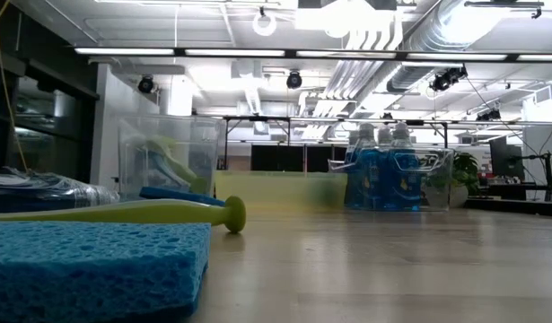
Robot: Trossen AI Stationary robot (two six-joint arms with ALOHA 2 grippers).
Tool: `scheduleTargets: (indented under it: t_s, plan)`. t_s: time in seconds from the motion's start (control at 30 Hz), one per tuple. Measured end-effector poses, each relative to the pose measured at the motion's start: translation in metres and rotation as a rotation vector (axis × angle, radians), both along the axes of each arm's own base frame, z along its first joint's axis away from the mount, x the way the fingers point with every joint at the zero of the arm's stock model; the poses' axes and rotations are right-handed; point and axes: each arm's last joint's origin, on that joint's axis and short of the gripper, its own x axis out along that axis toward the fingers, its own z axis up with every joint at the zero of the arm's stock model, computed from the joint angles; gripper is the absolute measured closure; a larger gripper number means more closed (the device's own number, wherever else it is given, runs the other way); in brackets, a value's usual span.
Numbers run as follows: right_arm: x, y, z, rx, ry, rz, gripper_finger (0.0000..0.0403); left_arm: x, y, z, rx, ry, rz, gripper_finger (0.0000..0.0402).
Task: Pick & Place Kitchen Sink Supplies
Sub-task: Put the blue dish brush into the white bin
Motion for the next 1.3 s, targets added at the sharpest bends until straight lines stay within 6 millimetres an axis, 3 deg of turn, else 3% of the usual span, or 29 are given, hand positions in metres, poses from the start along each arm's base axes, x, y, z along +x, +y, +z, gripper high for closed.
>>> scheduleTargets:
  t_s: [0.27, 0.9, 1.3]
  plan:
    - [-0.0002, 0.0011, 0.0007, 0.007, -0.007, 0.044, 0.0208, 0.0062, -0.0015, -0.0035, -0.008, 0.005, -0.019, 0.0344]
    - [-0.0002, 0.0015, 0.0007, 0.006, -0.008, 0.054, 0.0361, 0.0062, -0.0013, -0.0033, -0.008, 0.003, -0.015, 0.0344]
    - [-0.0002, 0.0016, 0.0007, 0.006, -0.007, 0.057, 0.0366, 0.006, -0.0013, -0.0032, -0.008, 0.003, -0.016, 0.0337]
